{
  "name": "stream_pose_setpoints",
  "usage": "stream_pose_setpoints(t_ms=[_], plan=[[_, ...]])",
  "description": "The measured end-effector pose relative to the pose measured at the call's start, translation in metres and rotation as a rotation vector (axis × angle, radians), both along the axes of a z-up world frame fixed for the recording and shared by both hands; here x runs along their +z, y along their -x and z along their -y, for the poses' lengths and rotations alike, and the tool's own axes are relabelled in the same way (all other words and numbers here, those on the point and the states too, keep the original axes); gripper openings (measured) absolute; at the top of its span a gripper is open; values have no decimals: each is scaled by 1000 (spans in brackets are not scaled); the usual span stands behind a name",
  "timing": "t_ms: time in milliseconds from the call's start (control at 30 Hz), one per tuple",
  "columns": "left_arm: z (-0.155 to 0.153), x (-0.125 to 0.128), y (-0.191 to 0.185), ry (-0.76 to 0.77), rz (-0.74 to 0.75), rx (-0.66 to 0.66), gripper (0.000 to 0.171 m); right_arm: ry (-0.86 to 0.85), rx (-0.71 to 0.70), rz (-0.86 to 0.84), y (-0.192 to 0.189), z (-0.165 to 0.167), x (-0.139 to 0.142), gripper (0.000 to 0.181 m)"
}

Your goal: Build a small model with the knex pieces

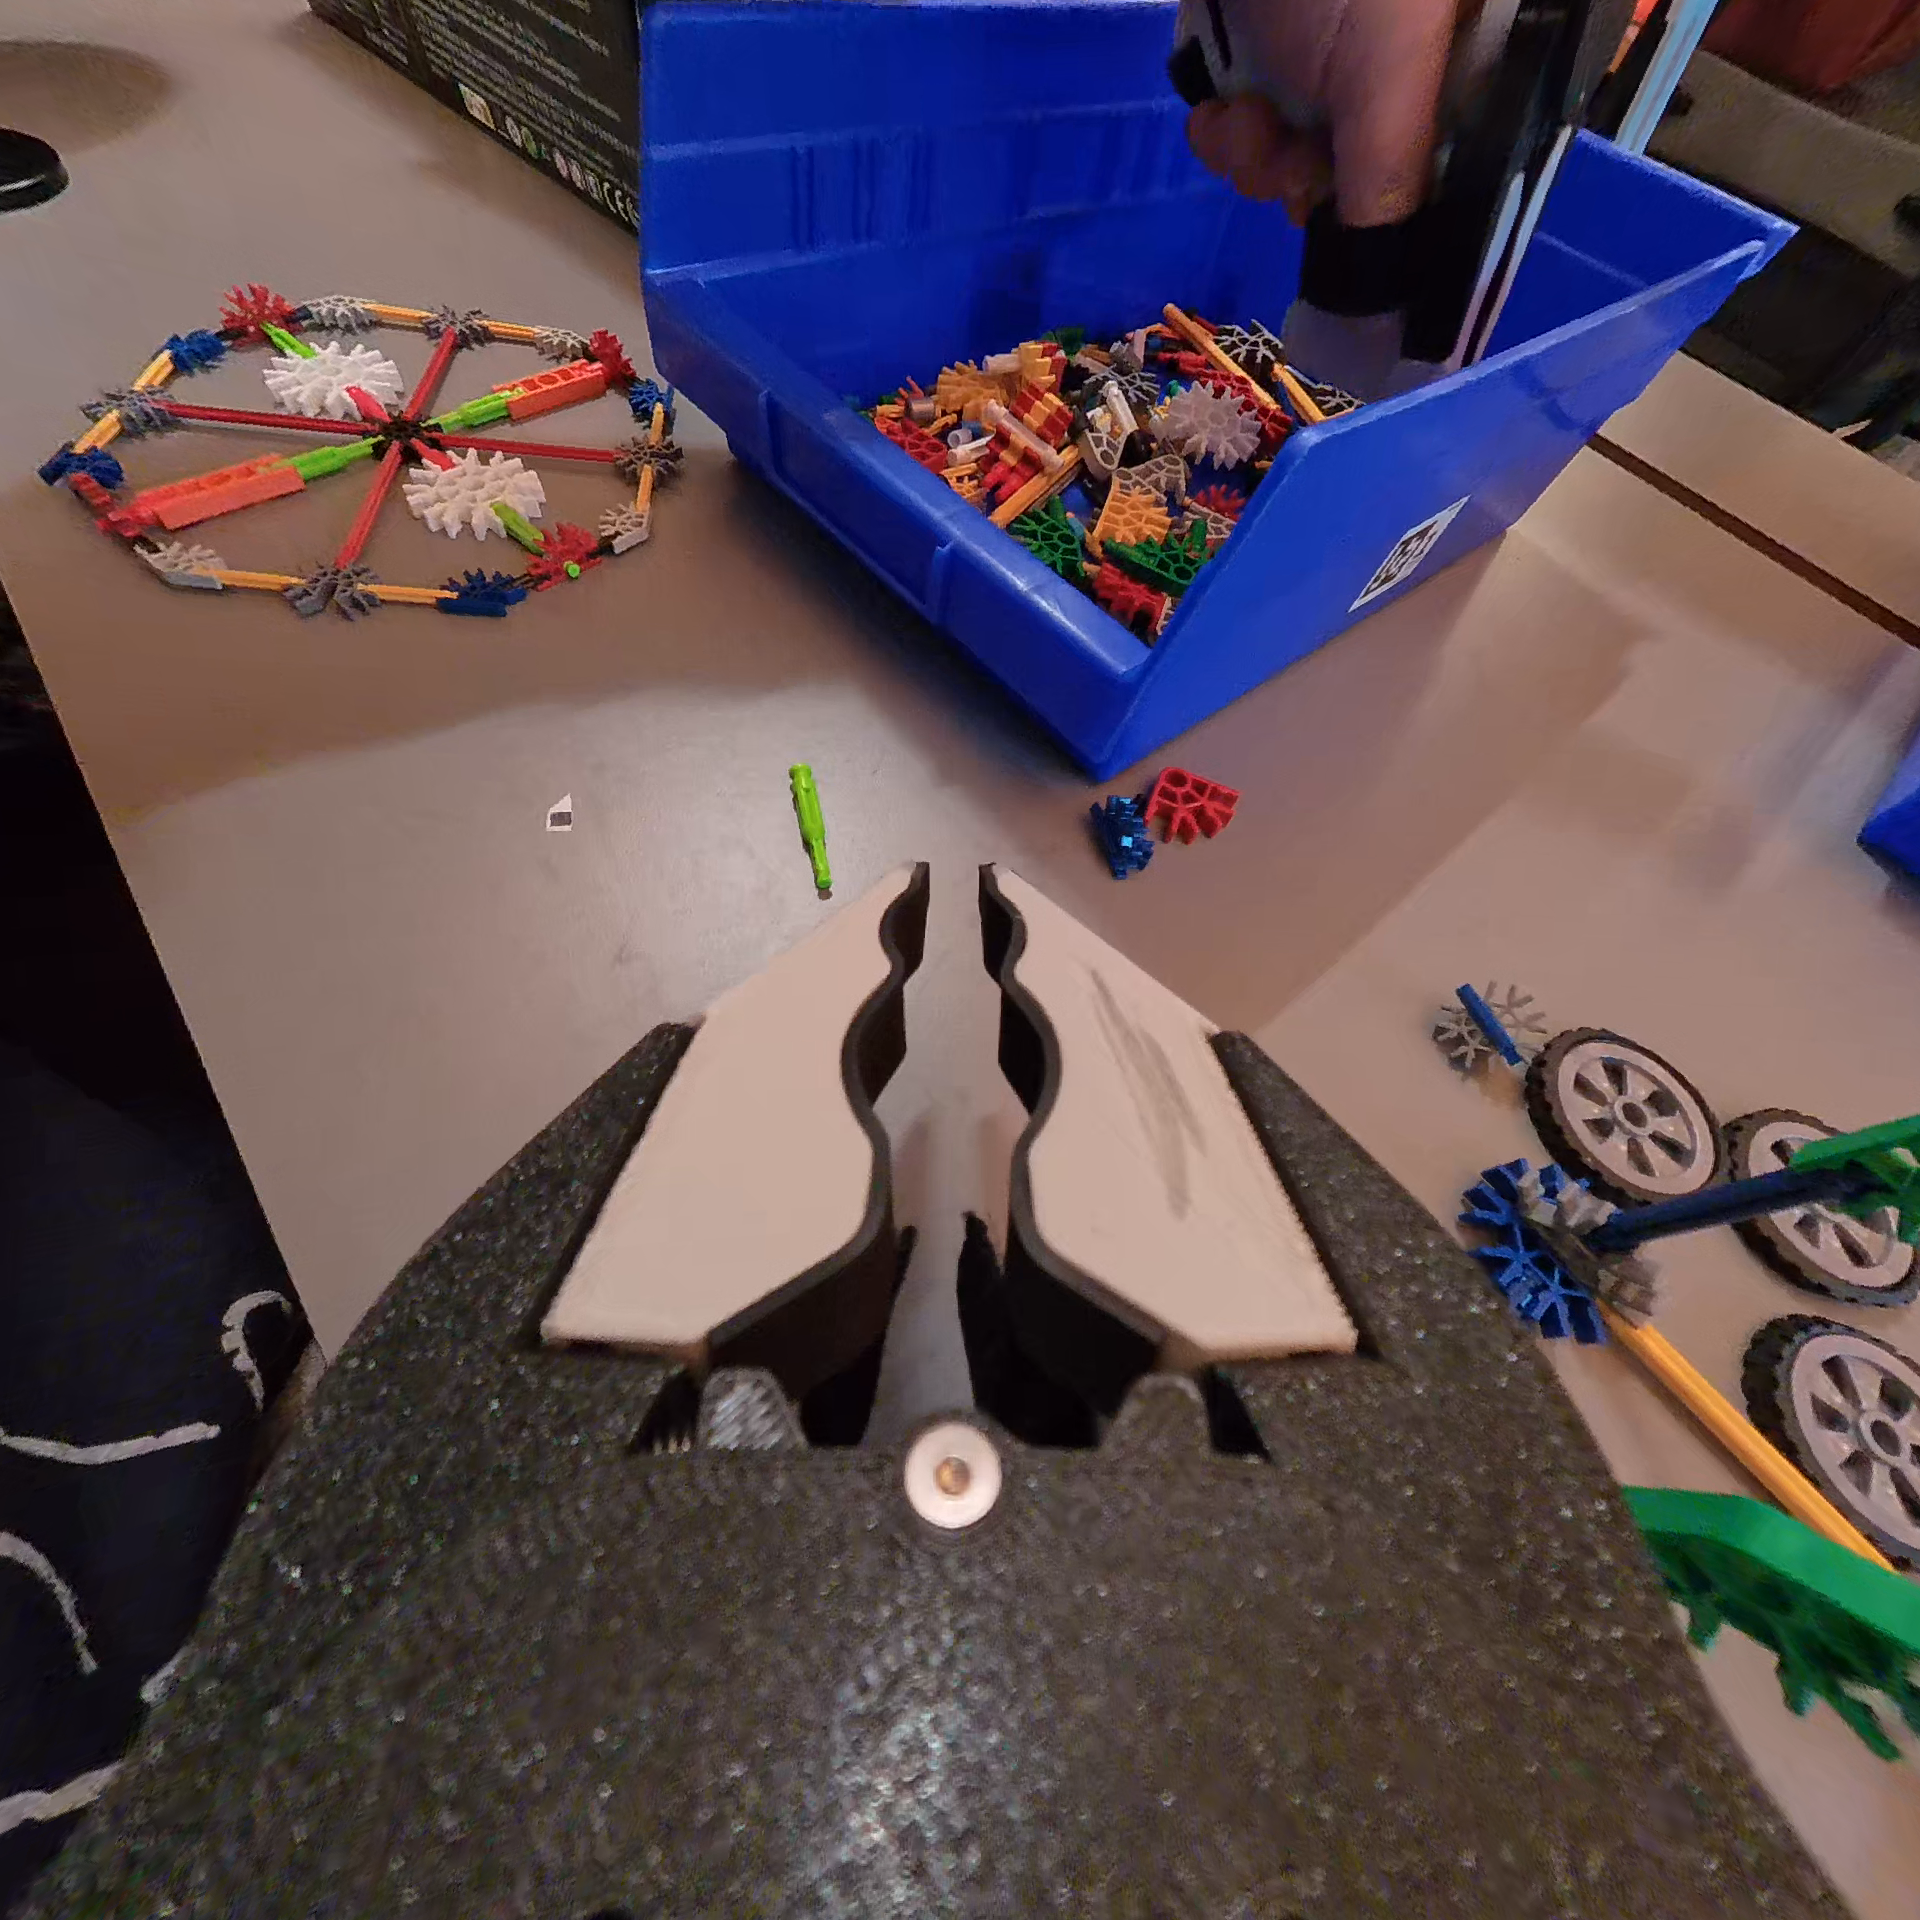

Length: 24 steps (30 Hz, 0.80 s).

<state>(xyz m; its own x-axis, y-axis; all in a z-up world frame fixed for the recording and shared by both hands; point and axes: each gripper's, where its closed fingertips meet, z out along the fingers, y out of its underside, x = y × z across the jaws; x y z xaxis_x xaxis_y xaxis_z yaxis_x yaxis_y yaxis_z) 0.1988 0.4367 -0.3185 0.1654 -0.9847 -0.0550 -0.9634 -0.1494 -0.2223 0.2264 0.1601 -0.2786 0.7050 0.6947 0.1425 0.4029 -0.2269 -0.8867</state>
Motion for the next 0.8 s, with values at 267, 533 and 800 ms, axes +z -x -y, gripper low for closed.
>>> stream_pose_setpoints(t_ms=[267,533,800], plan=[[-3,1,1,-7,-2,20,5,-6,7,-17,0,1,2,9],[-1,39,-4,1,184,65,5,-9,6,-18,0,1,3,9],[61,131,-16,-15,592,58,5,-54,-34,-103,-7,-2,19,13]])
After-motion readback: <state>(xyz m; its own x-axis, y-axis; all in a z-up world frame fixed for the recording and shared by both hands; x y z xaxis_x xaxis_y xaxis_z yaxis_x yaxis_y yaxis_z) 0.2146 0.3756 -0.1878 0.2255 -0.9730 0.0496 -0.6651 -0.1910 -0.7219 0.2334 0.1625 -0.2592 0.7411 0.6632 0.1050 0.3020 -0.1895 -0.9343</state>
